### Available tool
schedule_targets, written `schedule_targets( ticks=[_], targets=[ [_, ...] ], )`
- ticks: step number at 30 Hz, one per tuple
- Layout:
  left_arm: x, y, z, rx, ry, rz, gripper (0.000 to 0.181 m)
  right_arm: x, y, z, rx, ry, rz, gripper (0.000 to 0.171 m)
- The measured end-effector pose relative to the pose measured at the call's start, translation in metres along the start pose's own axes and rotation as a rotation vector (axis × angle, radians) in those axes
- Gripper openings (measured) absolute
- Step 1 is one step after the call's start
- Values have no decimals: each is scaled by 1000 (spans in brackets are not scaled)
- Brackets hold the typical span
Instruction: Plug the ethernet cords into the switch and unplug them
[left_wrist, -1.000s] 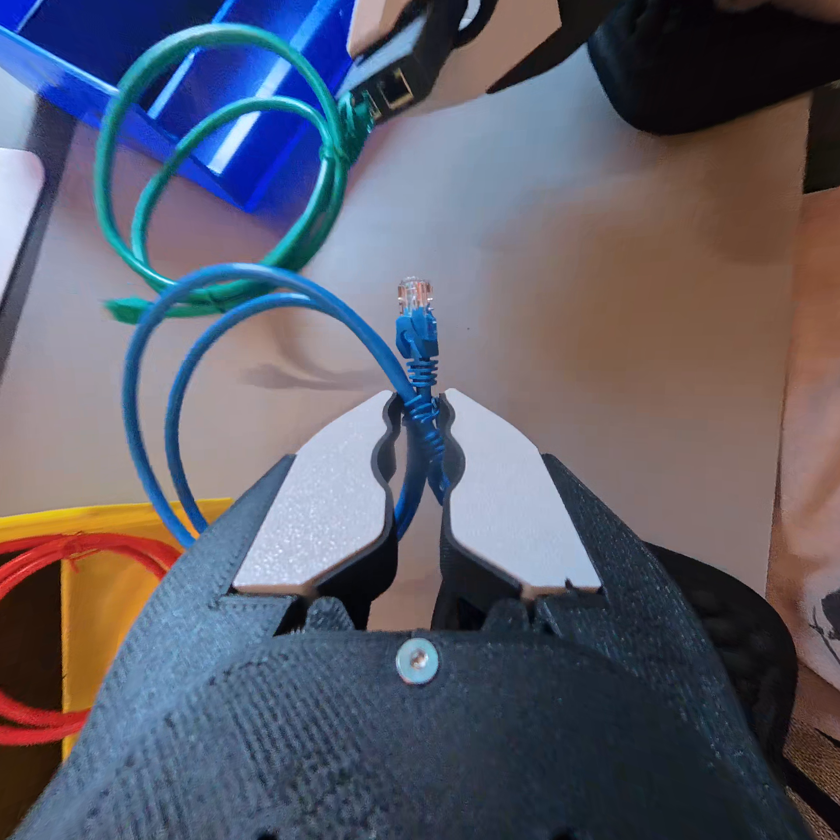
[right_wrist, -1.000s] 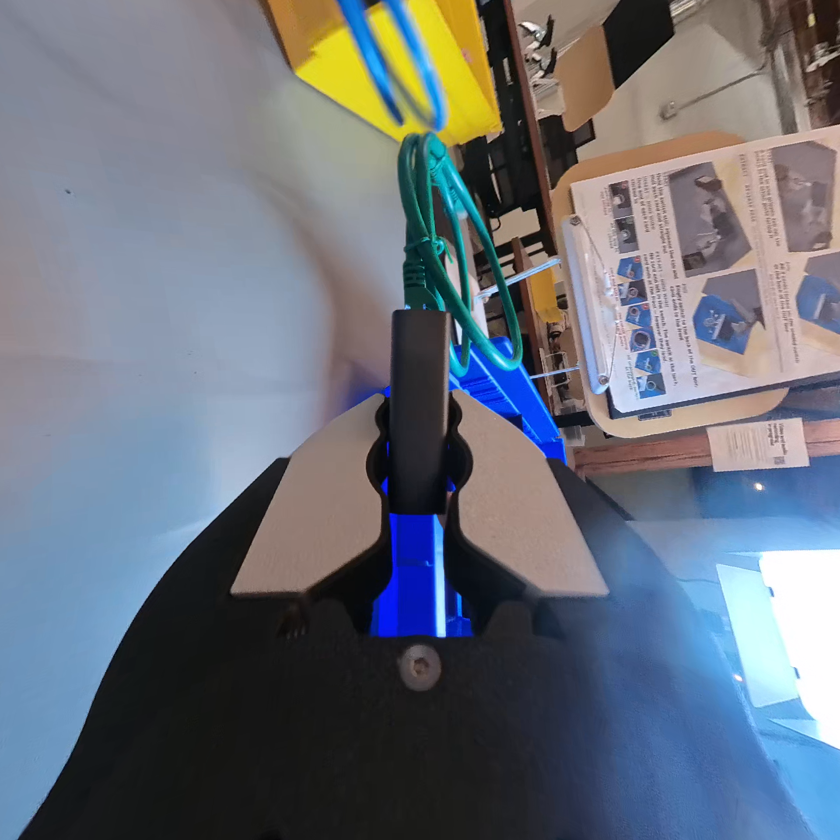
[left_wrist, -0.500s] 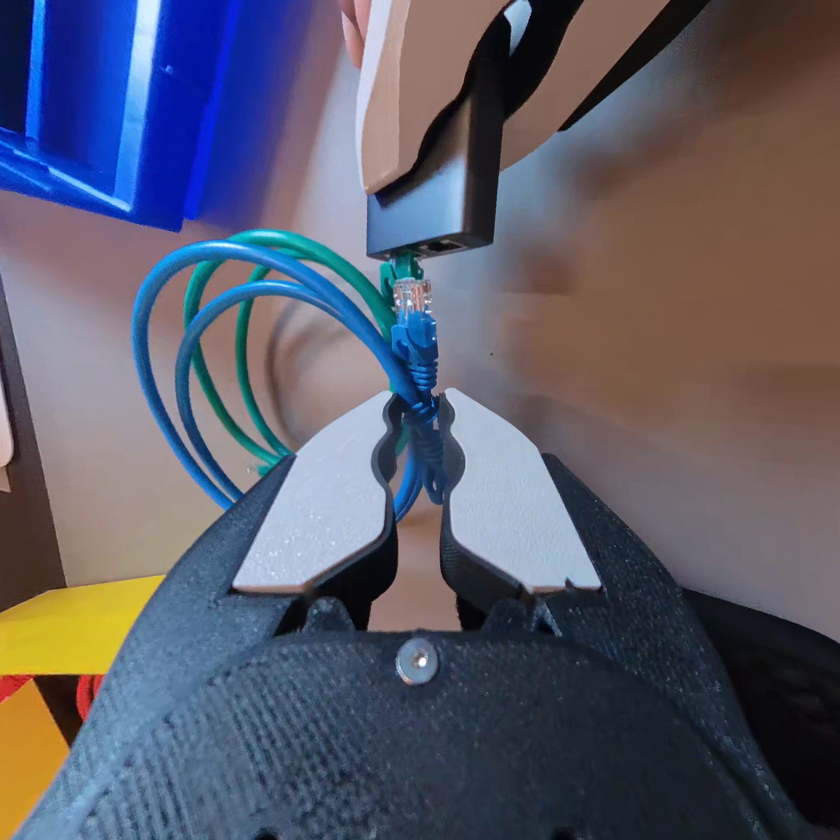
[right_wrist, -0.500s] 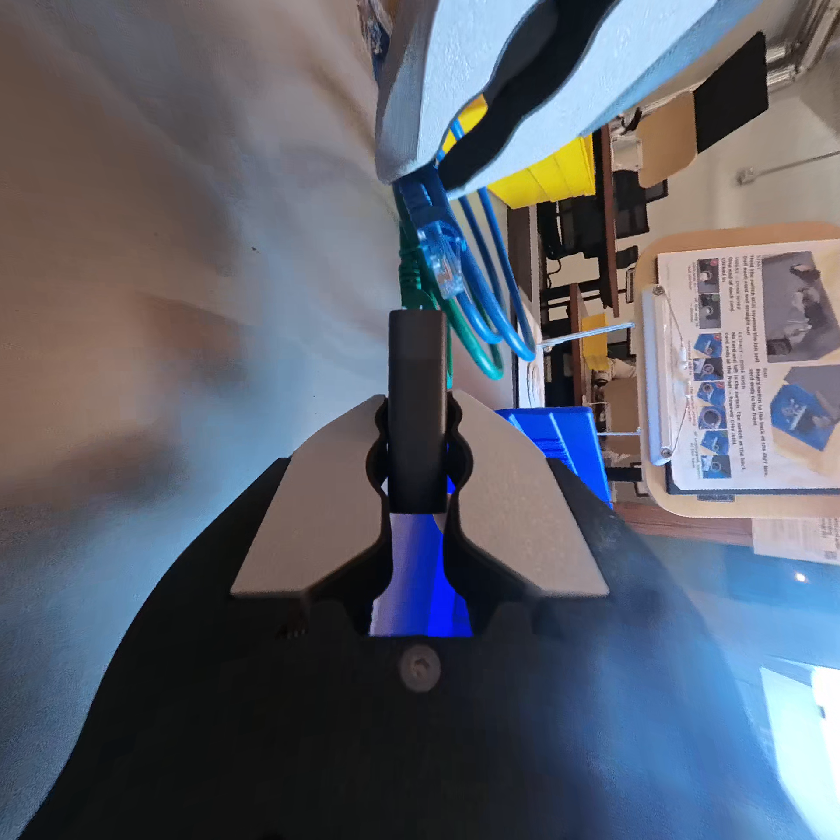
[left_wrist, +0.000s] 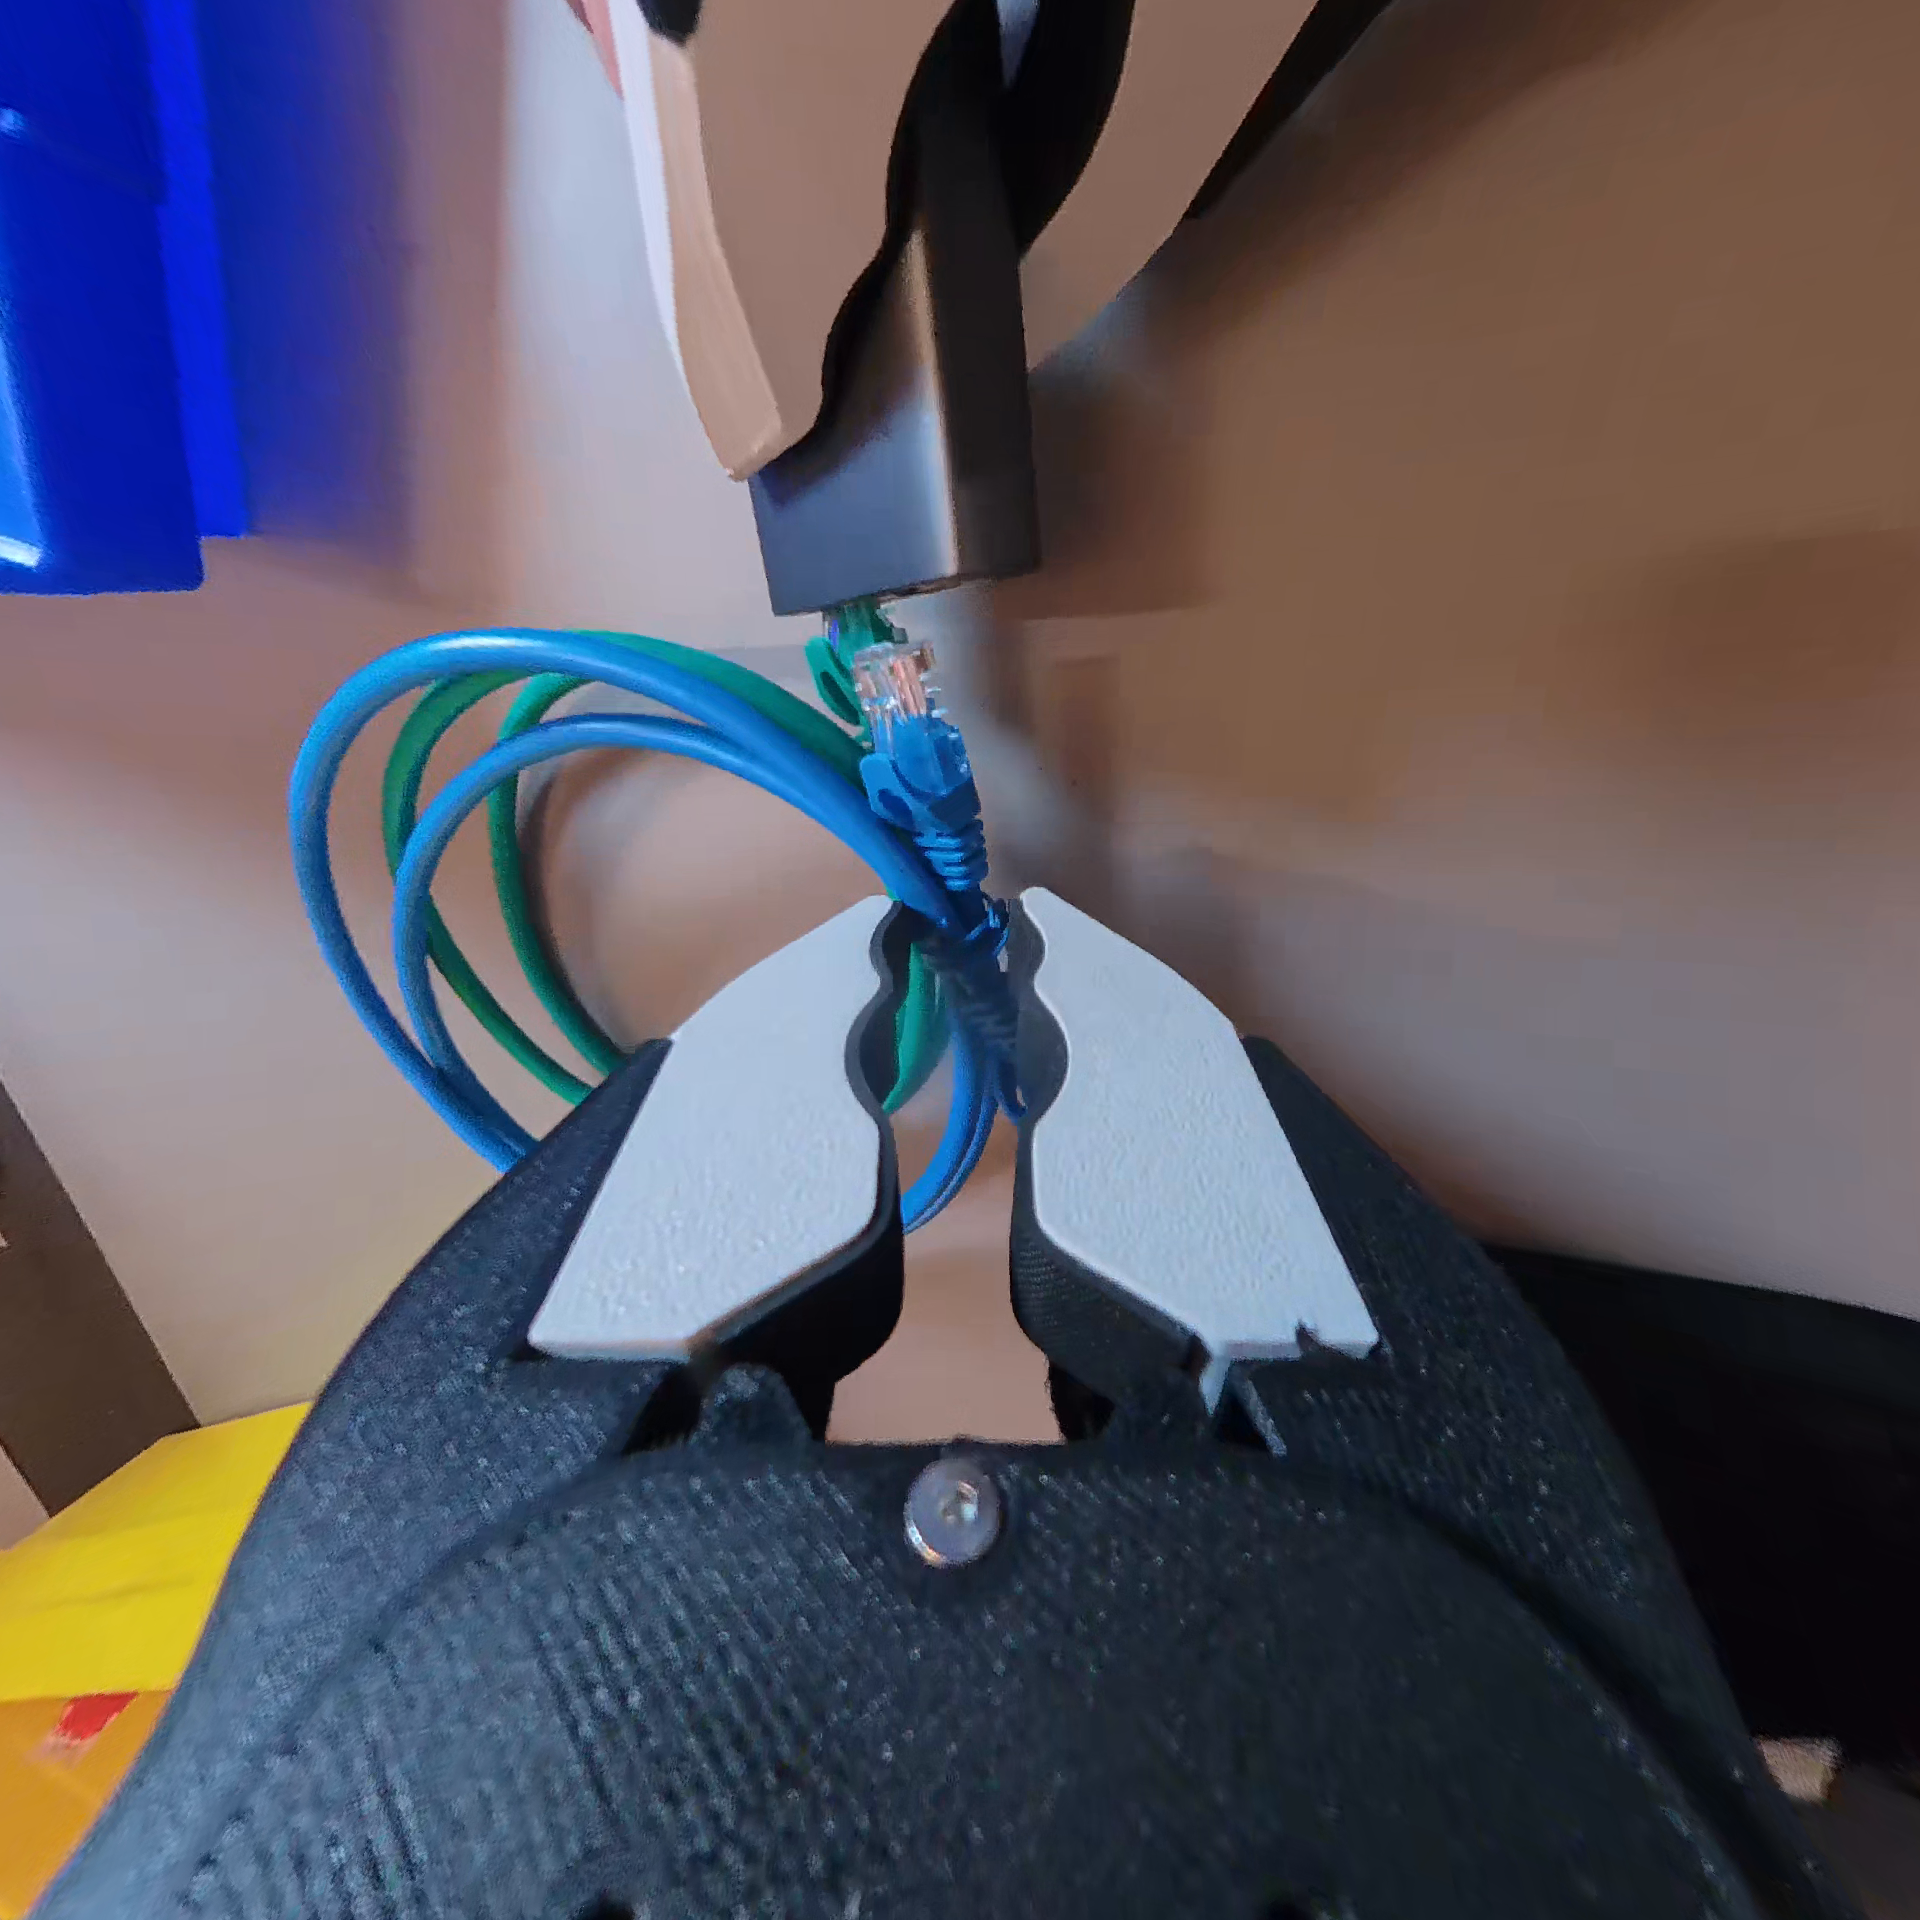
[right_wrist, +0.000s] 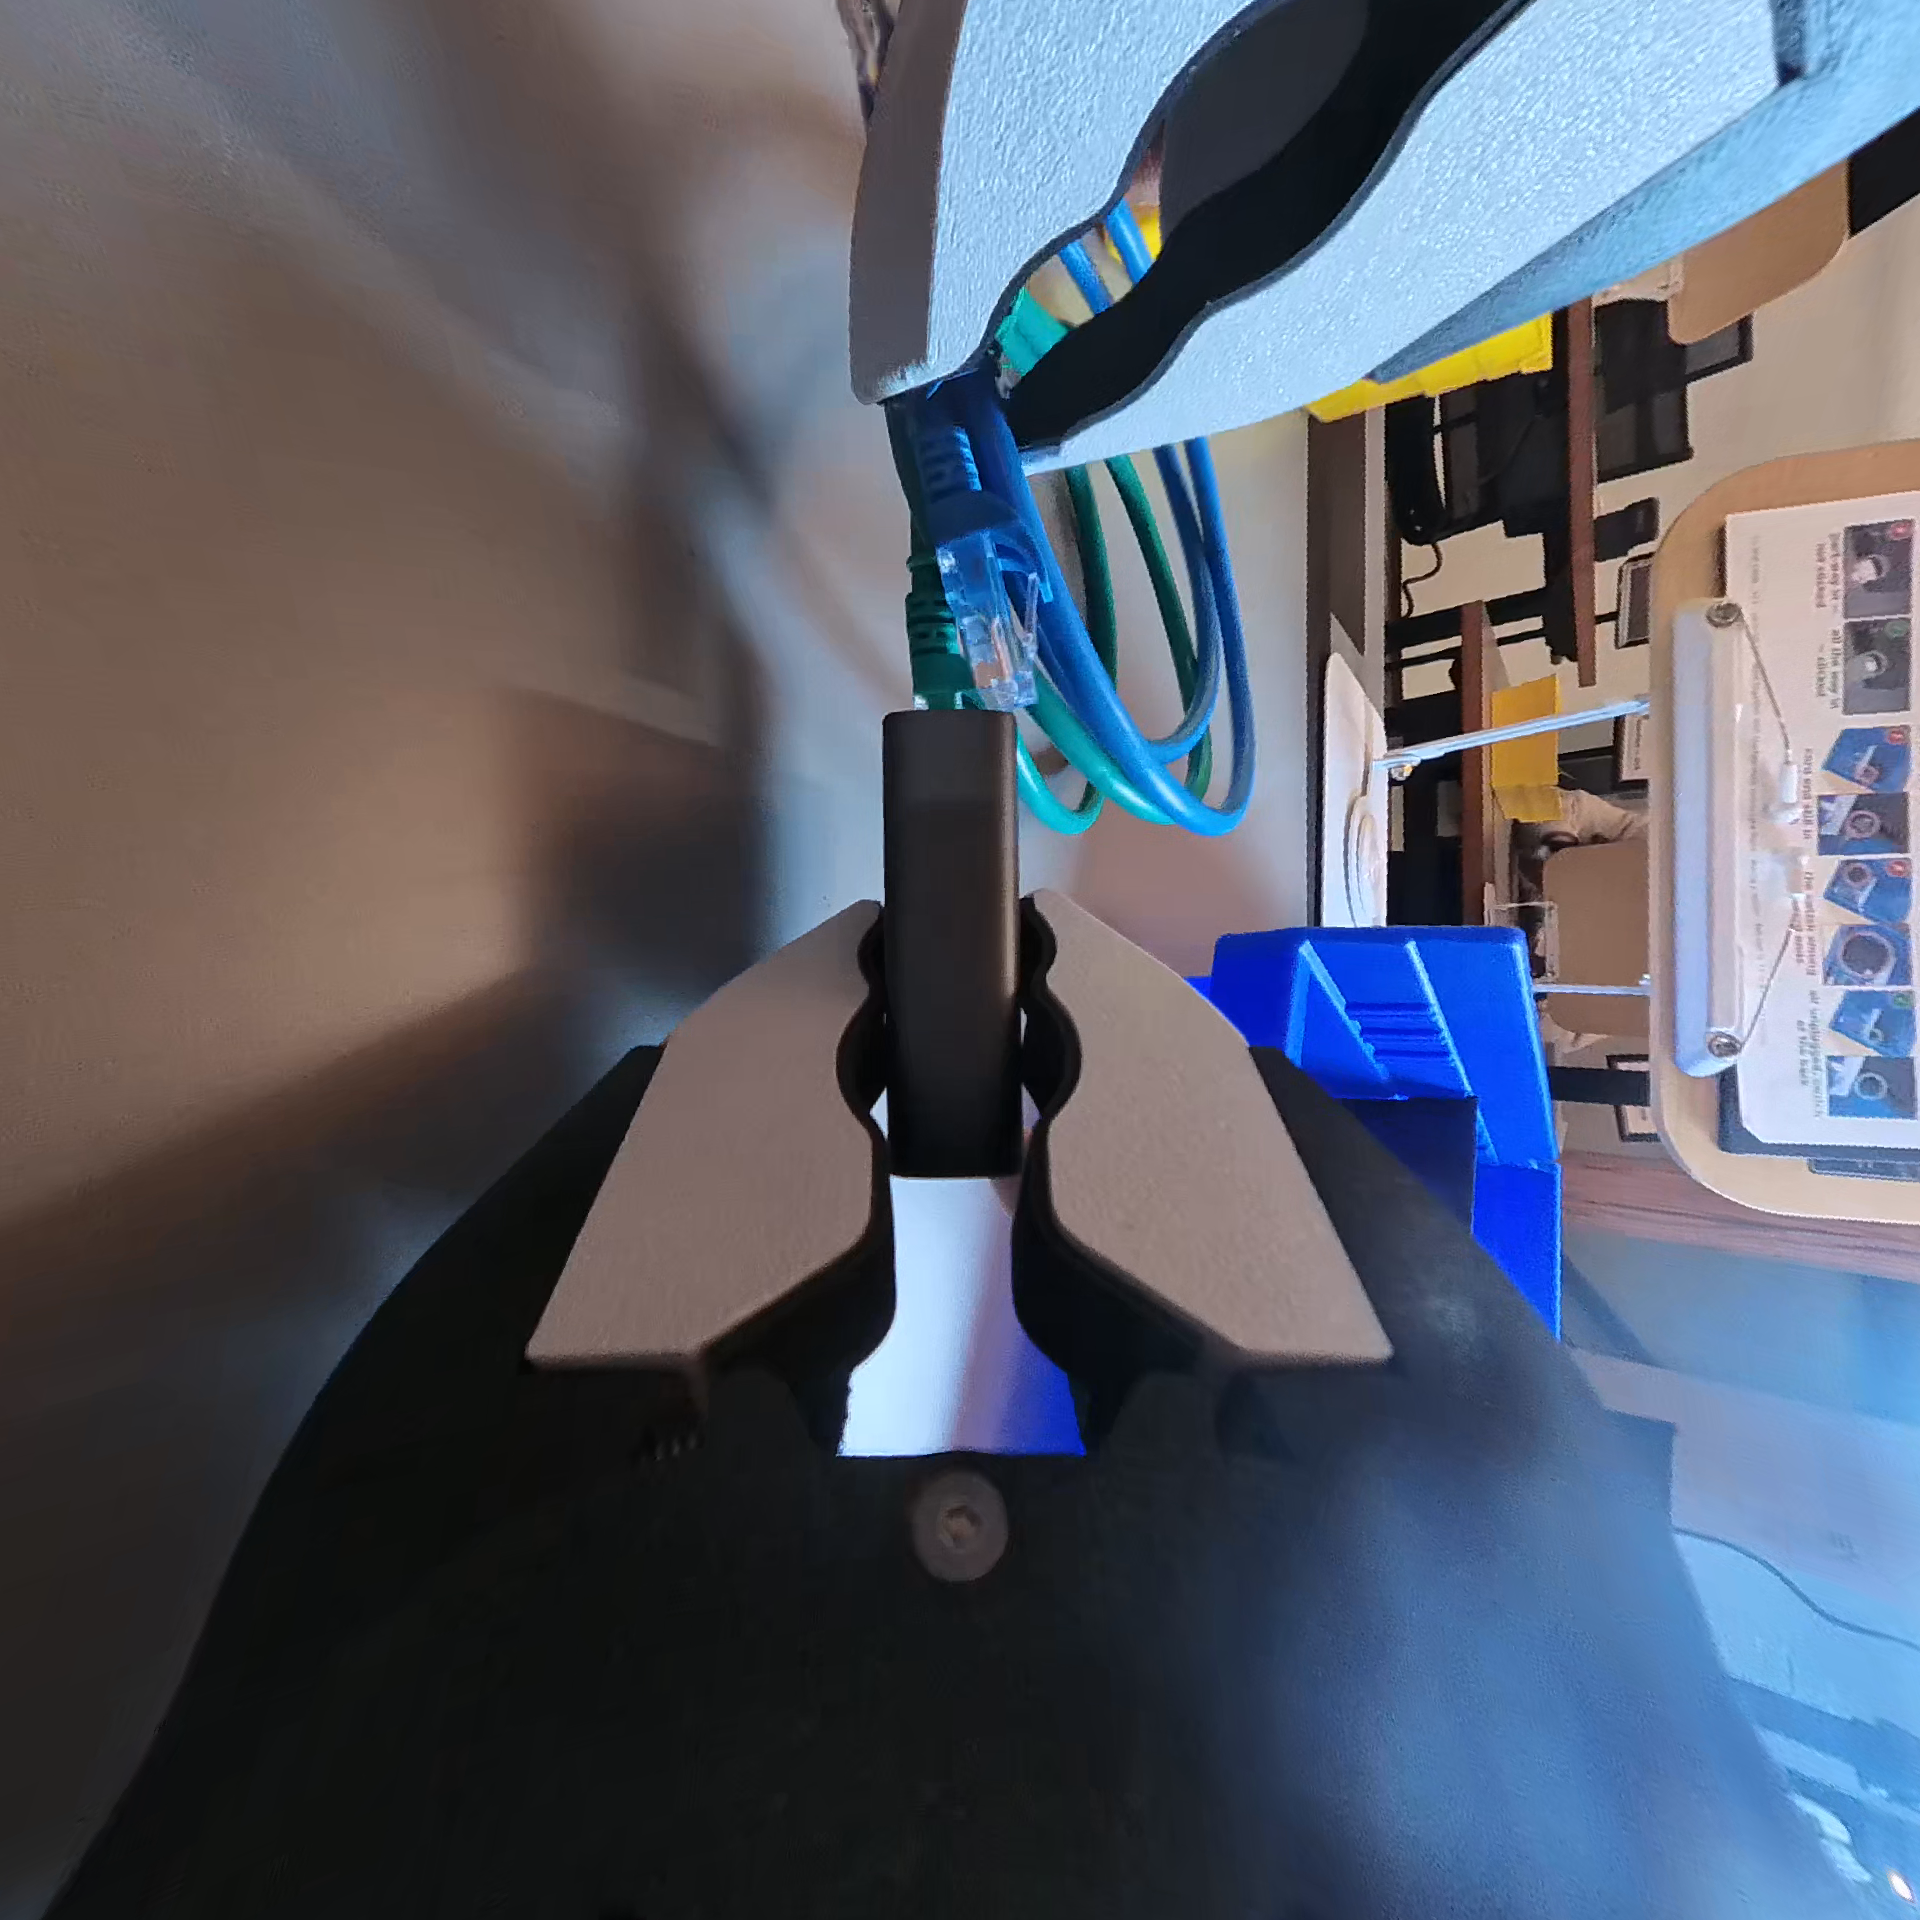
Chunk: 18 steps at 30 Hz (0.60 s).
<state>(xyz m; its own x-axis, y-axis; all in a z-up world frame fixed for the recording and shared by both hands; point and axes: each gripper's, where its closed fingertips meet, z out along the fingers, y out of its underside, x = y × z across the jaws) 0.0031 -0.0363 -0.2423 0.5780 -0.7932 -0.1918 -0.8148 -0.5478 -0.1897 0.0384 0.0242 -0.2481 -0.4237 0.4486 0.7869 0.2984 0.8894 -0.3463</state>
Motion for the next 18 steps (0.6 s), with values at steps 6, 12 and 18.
schedule_targets(
  ticks=[6, 12, 18],
  targets=[
    [-4, -1, 7, 190, -57, -27, 19, 0, 7, 1, -20, -7, 9, 22],
    [-9, -2, 11, 377, -139, -90, 24, 1, 10, 1, -39, -9, 20, 22],
    [-16, 4, 11, 441, -230, -98, 21, 5, 16, 1, -55, -7, 49, 22]
  ],
)
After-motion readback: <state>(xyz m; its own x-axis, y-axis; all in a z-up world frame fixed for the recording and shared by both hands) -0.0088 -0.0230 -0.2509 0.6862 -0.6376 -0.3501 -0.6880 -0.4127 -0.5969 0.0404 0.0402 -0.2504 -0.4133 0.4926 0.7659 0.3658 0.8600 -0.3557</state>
